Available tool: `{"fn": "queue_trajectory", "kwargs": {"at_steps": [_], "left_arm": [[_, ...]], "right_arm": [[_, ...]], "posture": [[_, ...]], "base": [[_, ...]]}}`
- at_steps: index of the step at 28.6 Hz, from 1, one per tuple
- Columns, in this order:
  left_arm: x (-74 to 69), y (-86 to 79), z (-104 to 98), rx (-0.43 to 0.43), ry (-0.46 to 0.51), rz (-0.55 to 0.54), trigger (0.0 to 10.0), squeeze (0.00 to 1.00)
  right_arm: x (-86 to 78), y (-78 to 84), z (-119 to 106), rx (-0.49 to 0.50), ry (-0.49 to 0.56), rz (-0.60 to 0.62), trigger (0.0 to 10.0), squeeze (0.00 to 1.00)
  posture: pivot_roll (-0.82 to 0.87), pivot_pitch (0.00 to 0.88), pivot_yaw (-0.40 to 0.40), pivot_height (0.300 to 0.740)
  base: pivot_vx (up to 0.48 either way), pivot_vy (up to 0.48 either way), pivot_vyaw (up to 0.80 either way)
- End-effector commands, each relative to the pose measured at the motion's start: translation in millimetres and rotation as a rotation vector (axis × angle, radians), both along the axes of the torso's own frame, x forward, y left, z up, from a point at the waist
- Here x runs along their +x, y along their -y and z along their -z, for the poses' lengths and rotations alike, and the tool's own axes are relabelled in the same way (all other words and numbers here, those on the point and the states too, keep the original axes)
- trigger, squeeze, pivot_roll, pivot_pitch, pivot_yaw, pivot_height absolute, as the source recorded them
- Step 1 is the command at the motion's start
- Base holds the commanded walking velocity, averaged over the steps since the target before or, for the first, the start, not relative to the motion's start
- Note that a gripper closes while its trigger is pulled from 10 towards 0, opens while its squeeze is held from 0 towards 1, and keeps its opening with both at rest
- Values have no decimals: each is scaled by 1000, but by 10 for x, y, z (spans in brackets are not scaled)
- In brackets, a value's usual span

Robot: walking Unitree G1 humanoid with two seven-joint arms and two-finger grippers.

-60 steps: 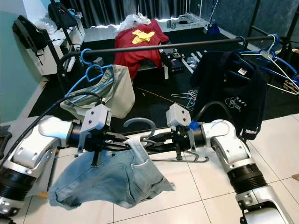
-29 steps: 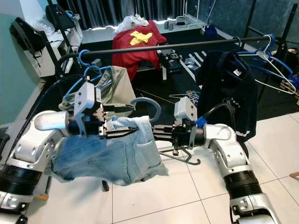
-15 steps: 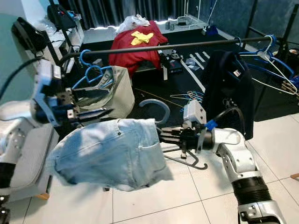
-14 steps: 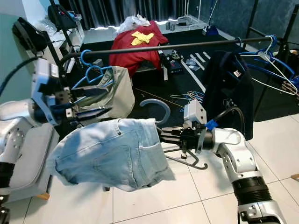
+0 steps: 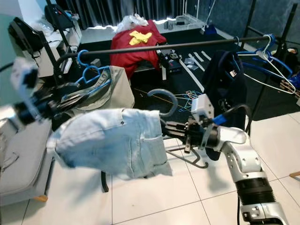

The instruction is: Hang hanger

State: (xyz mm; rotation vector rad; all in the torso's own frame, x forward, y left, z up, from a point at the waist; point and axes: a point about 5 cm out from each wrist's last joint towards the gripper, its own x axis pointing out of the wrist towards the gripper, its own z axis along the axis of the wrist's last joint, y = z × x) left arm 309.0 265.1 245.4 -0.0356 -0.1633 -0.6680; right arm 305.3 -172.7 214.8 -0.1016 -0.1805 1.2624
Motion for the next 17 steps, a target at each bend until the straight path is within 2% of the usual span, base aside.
{"fn": "queue_trajectory", "kwargs": {"at_steps": [1,4,5,10,11,13,14,15,16,17], "left_arm": [[-128,-141,-132,-128,27,19,10000,0],[-128,-141,-132,-128,27,19,10000,0],[-303,-233,-122,-254,-11,109,10000,0],[-375,-263,-55,-338,-43,141,10000,0],[-379,-268,33,-380,-76,139,10000,0],[-379,-268,33,-380,-76,139,10000,0],[-372,-268,112,-392,-104,125,10000,0],[-367,-278,267,-429,-172,93,10000,0],[-367,-278,267,-429,-172,93,10000,0],[-369,-282,373,-453,-220,71,10000,0]], "right_arm": [[-21,-5,-110,51,37,-7,0,0],[-21,-5,-110,51,37,-7,0,0],[-17,20,-120,60,38,3,0,0],[-8,24,-114,65,35,8,0,0],[-3,17,-111,68,33,9,0,0],[-3,17,-111,68,33,9,0,0],[-1,11,-110,70,31,10,0,0],[-2,5,-118,75,30,11,0,0],[-2,5,-118,75,30,11,0,0],[-2,1,-124,78,30,12,0,0]], "posture": [[-40,64,41,740],[-40,64,41,740],[-31,66,35,740],[-31,68,34,740],[-32,67,35,740],[-32,67,35,740],[-32,67,35,740],[-38,67,40,740],[-38,67,40,740],[-39,67,39,740]], "base": [[0,0,0],[0,0,0],[0,0,0],[0,0,0],[0,0,0],[0,0,0],[0,0,0],[0,0,0],[0,0,0],[0,0,0]]}}
